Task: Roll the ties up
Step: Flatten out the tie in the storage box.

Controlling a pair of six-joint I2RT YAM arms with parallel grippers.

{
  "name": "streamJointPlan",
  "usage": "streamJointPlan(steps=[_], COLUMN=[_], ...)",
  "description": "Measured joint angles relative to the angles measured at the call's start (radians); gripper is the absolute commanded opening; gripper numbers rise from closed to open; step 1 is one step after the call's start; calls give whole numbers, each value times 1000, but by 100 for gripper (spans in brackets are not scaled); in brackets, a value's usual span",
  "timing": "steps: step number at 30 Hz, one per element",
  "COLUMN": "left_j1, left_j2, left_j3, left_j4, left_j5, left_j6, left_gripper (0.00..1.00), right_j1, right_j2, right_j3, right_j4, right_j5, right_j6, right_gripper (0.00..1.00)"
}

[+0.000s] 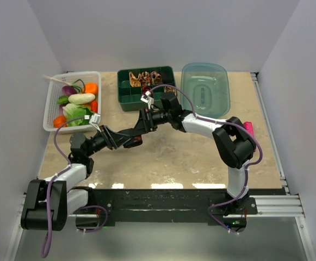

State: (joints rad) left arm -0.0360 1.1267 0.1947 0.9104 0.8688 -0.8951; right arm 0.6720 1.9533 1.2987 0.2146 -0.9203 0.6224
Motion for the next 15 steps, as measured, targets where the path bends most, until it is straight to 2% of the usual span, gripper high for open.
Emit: streamJointPlan(steps=[3, 6, 8, 9, 11, 15], left_j1=[-3, -8, -10, -10, -11, -13], left_j2=[-10, -21, -32, -39, -47, -56], left_j3=[0, 0, 0, 1, 1, 1], left_j4=[-23, -41, -45, -44, -44, -54], left_j5=[-1, -1, -12, -18, -26, -34], left_j6=[17, 28, 34, 36, 43, 50], left_gripper=[50, 50, 50, 50, 50, 50], right_j1=[-1, -3, -2, 0, 3, 6], right_j2=[8, 8, 8, 10, 15, 37], right_j3=[-10, -26, -34, -40, -48, -71], right_j4=[16, 43, 53, 56, 64, 154], right_j5=[-21, -45, -66, -74, -93, -131], right_j6=[14, 34, 43, 48, 58, 130], right_gripper=[98, 93, 86, 77, 70, 69])
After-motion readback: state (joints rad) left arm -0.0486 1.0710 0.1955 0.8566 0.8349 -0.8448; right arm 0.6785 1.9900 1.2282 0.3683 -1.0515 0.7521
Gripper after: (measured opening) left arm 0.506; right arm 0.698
